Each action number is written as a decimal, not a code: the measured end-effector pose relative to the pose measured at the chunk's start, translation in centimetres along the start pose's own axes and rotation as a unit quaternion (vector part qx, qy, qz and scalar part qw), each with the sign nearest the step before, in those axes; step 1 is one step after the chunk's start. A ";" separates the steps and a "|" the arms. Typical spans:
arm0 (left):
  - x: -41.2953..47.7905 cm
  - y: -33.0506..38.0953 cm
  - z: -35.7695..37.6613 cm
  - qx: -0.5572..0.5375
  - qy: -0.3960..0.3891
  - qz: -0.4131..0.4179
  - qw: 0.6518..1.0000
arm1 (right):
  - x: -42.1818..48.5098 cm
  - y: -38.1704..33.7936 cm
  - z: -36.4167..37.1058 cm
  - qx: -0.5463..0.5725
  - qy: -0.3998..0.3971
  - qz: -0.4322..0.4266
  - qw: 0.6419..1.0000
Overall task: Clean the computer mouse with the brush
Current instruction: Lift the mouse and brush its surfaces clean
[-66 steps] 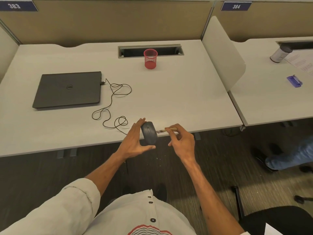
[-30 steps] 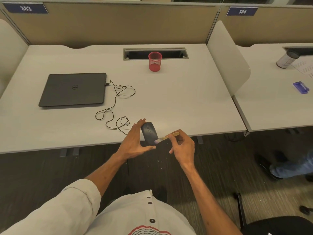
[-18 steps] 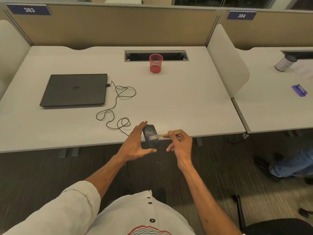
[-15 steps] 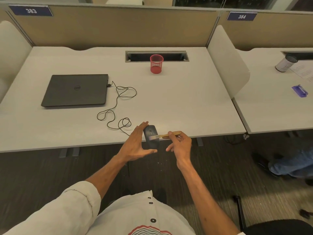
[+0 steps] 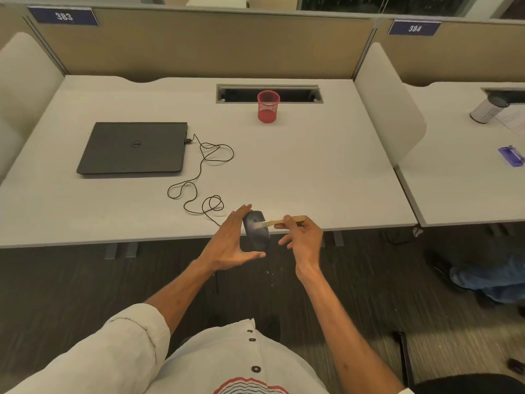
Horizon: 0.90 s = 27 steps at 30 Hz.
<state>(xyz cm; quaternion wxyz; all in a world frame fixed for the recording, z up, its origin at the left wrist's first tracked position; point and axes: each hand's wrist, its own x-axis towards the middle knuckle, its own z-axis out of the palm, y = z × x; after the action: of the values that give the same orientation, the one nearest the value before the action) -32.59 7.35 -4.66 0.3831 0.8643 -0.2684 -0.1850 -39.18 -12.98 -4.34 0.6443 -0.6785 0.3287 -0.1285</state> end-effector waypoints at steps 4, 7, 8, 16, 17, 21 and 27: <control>0.2 0.3 0.1 0.003 0.002 -0.005 1.000 | 0.0 0.7 0.1 -0.095 0.000 -0.033 0.995; 0.3 0.2 0.1 0.004 0.000 -0.008 1.000 | 0.2 0.9 -0.4 -0.113 0.058 -0.032 0.991; 0.3 0.1 0.1 0.006 -0.001 -0.010 1.000 | 0.3 1.0 -0.5 -0.111 0.081 -0.030 0.990; 0.2 -0.3 0.6 0.007 0.000 -0.006 1.000 | 1.4 0.6 0.5 0.152 0.040 0.167 0.973; 0.3 -0.3 0.6 0.010 0.000 -0.002 1.000 | 1.4 0.6 0.6 0.185 0.007 0.208 0.960; 0.4 -0.2 0.7 0.026 -0.006 -0.001 1.000 | 1.4 0.9 1.0 0.241 -0.077 0.284 0.925; 0.5 -0.5 0.5 0.035 -0.010 -0.004 0.999 | 1.4 0.9 1.7 0.245 -0.078 0.298 0.919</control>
<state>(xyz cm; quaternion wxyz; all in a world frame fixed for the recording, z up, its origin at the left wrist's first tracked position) -32.25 7.02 -5.38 0.3495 0.8761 -0.2751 -0.1858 -37.33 -12.50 -5.76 0.8224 -0.3779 0.4227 0.0461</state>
